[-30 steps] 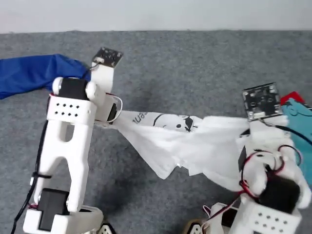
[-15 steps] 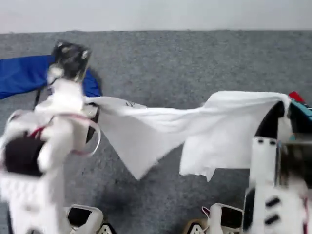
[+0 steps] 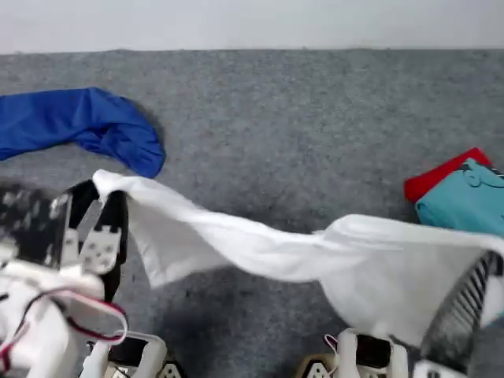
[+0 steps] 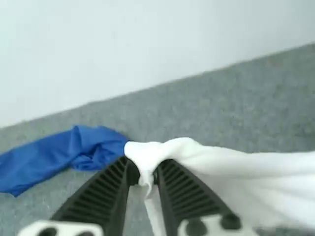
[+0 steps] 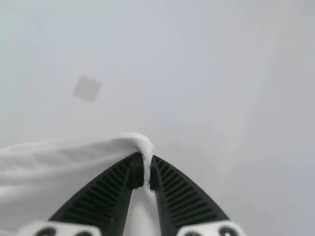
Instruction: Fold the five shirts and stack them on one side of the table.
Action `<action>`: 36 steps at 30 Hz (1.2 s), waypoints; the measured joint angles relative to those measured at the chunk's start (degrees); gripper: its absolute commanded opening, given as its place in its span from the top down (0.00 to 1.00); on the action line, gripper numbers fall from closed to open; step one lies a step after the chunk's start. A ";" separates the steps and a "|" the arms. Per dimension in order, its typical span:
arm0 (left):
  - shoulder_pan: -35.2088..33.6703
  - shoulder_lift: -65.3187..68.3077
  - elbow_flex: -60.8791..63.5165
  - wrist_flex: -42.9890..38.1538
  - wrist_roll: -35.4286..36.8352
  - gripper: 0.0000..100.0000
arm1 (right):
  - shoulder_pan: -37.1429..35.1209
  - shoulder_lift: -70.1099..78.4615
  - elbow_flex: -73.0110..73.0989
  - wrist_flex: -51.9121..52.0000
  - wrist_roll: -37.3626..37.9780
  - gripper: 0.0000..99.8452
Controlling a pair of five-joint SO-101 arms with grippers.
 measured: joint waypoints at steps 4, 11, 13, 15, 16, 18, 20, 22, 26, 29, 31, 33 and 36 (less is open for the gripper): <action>-5.36 -2.37 -6.59 0.00 0.00 0.99 | 0.09 0.09 -0.26 0.00 0.00 0.99; -8.18 -3.25 -9.76 0.00 0.00 0.99 | 1.93 -0.18 -0.26 1.14 0.00 0.99; -8.18 -3.25 -6.42 0.00 0.00 0.99 | 1.85 -0.18 0.00 2.20 0.00 0.99; -8.18 -3.25 -2.37 0.00 0.00 0.99 | 1.85 0.09 0.00 3.34 0.00 0.99; -8.18 -3.25 -0.53 0.00 0.00 0.99 | 1.85 0.09 0.00 4.04 0.00 0.99; -8.18 -3.25 2.37 0.00 0.00 0.99 | 1.85 0.09 0.00 5.27 0.00 0.99; -8.18 -3.25 5.01 -1.32 0.00 0.99 | 1.85 1.93 -0.70 6.33 0.00 0.99; -8.18 -3.25 7.30 -3.60 0.00 0.99 | 1.85 4.75 0.00 6.42 0.00 0.99; -8.18 -3.16 12.31 -10.90 0.00 0.99 | 1.76 11.25 0.09 5.01 0.00 0.99; -8.18 -3.16 18.37 -19.34 0.00 0.99 | -0.26 16.79 0.09 2.20 0.00 0.99; -8.18 -3.16 23.12 -25.32 0.00 0.99 | -2.29 21.19 0.09 0.53 0.00 0.99; -8.18 -2.73 27.78 -31.21 0.00 0.99 | -3.87 25.93 0.09 -0.79 -0.09 0.99; -8.18 -2.46 34.73 -38.86 0.00 0.99 | -4.92 34.20 0.09 -3.16 -0.09 0.99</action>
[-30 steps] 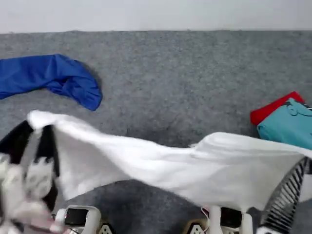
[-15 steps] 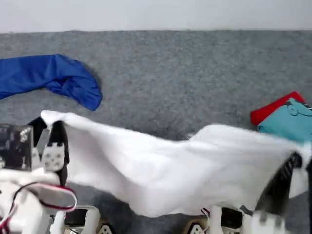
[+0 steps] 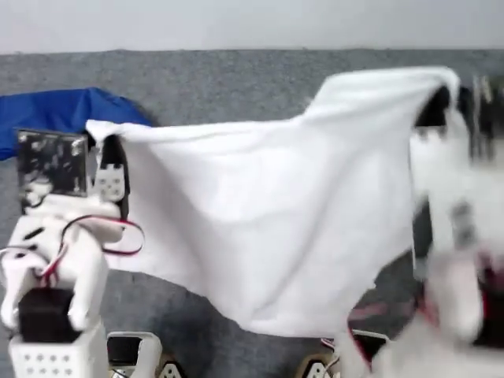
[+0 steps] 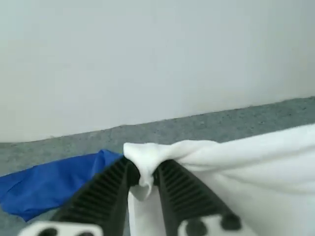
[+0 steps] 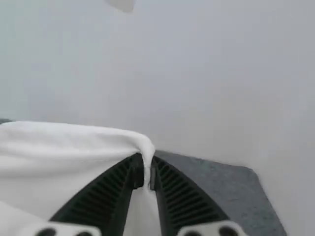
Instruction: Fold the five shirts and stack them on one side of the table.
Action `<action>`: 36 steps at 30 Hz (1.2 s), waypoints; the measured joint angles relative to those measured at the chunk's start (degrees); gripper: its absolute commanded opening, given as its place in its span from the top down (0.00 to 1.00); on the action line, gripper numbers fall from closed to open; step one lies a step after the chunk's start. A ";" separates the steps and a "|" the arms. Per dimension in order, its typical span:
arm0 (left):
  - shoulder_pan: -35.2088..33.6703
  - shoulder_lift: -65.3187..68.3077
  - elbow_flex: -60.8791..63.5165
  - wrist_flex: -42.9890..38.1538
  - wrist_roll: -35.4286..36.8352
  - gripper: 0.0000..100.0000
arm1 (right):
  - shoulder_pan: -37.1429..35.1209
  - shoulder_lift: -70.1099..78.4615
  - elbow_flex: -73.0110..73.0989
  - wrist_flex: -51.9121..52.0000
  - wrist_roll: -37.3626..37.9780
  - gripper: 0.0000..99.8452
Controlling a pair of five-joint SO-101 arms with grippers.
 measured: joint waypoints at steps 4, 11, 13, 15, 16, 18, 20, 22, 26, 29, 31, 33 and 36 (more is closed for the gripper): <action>0.00 0.00 8.44 -6.95 0.00 0.99 | -0.35 8.62 0.18 -5.89 0.00 0.99; -0.79 2.55 13.10 -17.41 0.00 0.99 | -1.49 19.08 0.18 -19.52 0.00 0.99; -2.02 6.42 13.10 -21.63 0.53 0.99 | -2.37 22.59 0.18 -22.42 0.00 0.99; -2.99 11.87 13.10 -27.16 2.46 0.98 | -3.08 25.93 0.18 -23.74 0.00 0.99; -3.16 15.03 13.10 -30.15 3.52 0.98 | -3.08 27.60 0.18 -24.18 0.00 0.99; -3.08 22.24 13.10 -36.40 5.01 0.98 | -3.25 30.51 0.18 -25.41 0.00 0.99; -2.37 30.42 11.52 -41.32 5.36 0.98 | -3.43 33.32 0.18 -26.73 0.00 0.99; -1.58 39.03 7.91 -43.34 5.54 0.98 | -3.52 35.87 0.18 -27.96 0.00 0.99; -1.41 56.35 -3.96 -44.75 5.80 0.99 | -3.52 41.32 0.26 -31.03 0.00 0.99; -1.41 68.40 -14.59 -43.69 5.89 0.99 | -4.31 44.31 0.26 -35.43 0.00 0.99; -1.49 74.73 -21.45 -40.79 5.89 0.99 | -5.71 46.24 -1.23 -36.92 0.00 0.99; -1.49 78.77 -27.96 -36.84 5.89 0.99 | -6.86 48.53 -4.75 -37.54 0.00 0.99; -1.49 81.93 -37.54 -31.21 5.89 0.99 | -8.00 52.92 -12.48 -37.80 0.00 0.99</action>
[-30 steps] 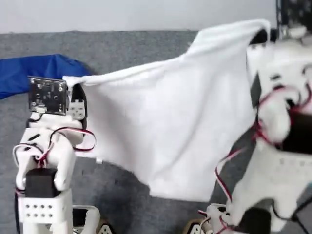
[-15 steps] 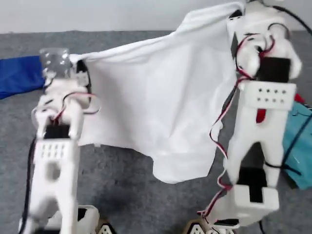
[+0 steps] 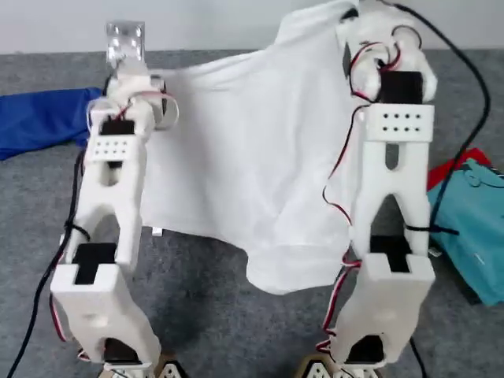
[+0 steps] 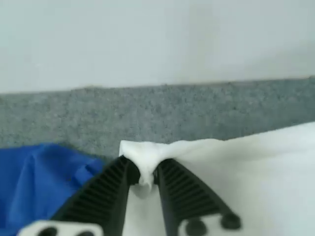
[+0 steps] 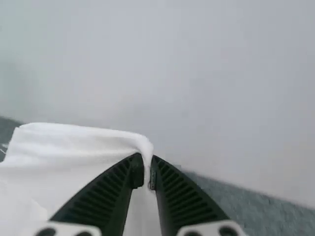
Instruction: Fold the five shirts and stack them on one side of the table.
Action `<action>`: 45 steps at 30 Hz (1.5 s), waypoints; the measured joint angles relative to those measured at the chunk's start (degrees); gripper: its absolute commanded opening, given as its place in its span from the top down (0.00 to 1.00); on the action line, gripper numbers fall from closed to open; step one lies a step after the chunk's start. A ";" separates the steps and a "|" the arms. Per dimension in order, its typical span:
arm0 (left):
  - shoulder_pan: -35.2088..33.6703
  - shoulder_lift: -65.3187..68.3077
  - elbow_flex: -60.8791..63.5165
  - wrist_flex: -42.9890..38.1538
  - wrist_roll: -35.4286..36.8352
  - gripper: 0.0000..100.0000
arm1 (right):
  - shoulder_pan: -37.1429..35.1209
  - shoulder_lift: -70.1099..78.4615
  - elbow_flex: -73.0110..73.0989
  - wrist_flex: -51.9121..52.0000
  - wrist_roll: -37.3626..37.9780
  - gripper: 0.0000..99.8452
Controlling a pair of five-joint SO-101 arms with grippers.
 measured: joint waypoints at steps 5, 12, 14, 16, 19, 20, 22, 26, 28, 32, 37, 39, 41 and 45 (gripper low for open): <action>-0.09 4.40 -14.86 8.53 0.00 0.99 | -1.67 9.32 -15.82 0.00 0.00 0.99; -0.09 13.19 -31.38 17.85 0.00 0.99 | -4.04 18.90 -30.24 0.09 0.00 0.99; -0.18 15.91 -35.60 20.31 0.00 0.99 | -3.96 20.48 -31.12 0.62 0.00 0.99; -0.62 18.64 -39.74 22.77 0.00 0.99 | -3.96 21.80 -31.12 1.49 0.00 0.99; -1.23 22.95 -45.45 26.81 0.00 0.99 | -4.04 23.12 -31.12 5.63 0.00 0.99; -1.41 24.26 -47.21 28.40 0.00 0.99 | -4.04 23.38 -31.12 7.91 0.00 0.99; -2.02 26.73 -50.64 32.00 0.00 0.99 | -4.04 23.65 -31.47 13.36 0.00 0.99; -3.87 30.07 -56.53 40.26 0.00 0.99 | -4.04 23.65 -34.02 26.64 0.00 0.99; -5.10 31.47 -59.34 44.04 0.00 0.99 | -4.04 23.65 -36.13 33.76 0.00 0.99; -6.24 33.32 -64.09 52.57 -3.25 0.99 | -4.22 23.56 -40.44 47.65 1.14 0.99; -5.63 34.99 -67.69 65.49 -12.48 0.99 | -3.78 20.48 -40.62 50.02 2.02 0.99; -5.45 35.96 -68.13 68.66 -14.33 0.99 | -3.43 16.97 -37.45 50.02 2.02 0.99; -5.45 37.01 -68.13 70.07 -15.56 0.99 | -3.34 12.57 -31.74 50.02 2.02 0.99; -5.45 38.33 -68.13 70.68 -17.23 0.99 | -3.34 0.70 -13.27 50.11 2.02 0.99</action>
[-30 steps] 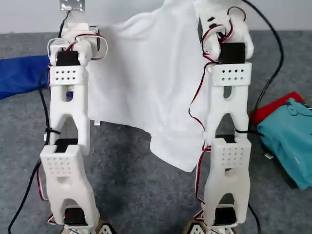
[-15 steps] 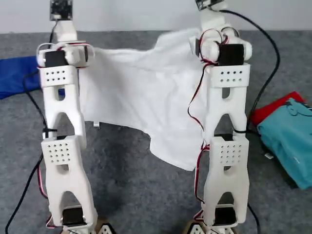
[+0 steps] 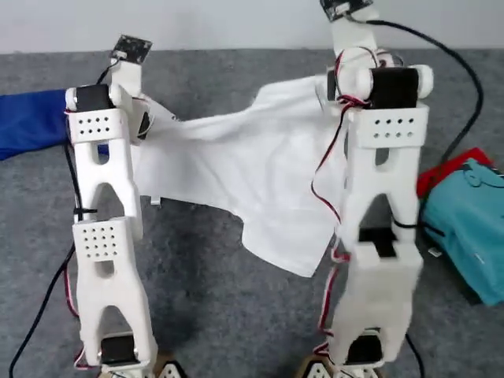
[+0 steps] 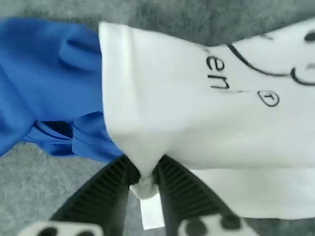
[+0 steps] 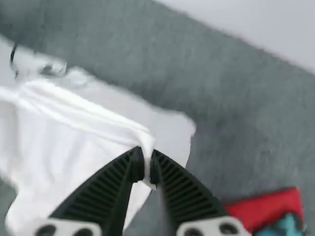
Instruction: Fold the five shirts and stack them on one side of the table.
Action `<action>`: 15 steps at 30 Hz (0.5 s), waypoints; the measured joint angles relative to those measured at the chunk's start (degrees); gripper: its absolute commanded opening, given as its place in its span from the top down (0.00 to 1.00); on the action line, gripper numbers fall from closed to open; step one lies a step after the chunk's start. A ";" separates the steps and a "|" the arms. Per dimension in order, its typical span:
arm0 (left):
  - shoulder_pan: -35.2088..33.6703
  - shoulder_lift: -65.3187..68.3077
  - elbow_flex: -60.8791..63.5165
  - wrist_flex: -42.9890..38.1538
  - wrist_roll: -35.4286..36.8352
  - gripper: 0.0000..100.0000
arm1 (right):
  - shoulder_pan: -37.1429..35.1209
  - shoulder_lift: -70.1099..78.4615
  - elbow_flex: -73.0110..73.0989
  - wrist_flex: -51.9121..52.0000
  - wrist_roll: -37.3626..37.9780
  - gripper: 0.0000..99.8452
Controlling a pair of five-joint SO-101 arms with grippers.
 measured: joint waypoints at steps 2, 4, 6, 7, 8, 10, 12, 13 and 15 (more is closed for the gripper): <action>0.00 0.00 0.00 0.00 -0.18 0.99 | 0.00 -6.59 11.69 0.00 0.09 0.99; 0.00 0.00 0.00 0.00 -0.35 0.99 | 0.00 -12.48 23.30 0.00 0.88 0.99; 0.00 0.00 0.00 0.00 -0.35 0.99 | 0.00 -17.58 34.37 -0.44 1.58 0.99; 0.00 0.00 0.00 0.00 -0.35 0.99 | 0.00 -19.96 39.56 -0.62 1.76 0.99; 0.00 0.00 0.00 0.00 -0.35 0.99 | 0.00 -22.24 44.31 -1.14 1.76 0.99; 0.00 0.00 0.88 0.00 -0.35 0.99 | 0.00 -26.55 52.92 -2.73 1.93 0.99; 0.09 -0.18 3.87 0.00 -0.35 0.99 | 0.00 -30.24 60.40 -3.87 1.93 0.99; 0.09 -0.70 6.33 0.00 -0.35 0.99 | 0.00 -32.09 63.56 -4.75 1.93 0.99; 0.09 -2.64 12.13 0.00 -0.35 0.99 | 0.00 -35.16 69.01 -5.80 1.93 0.99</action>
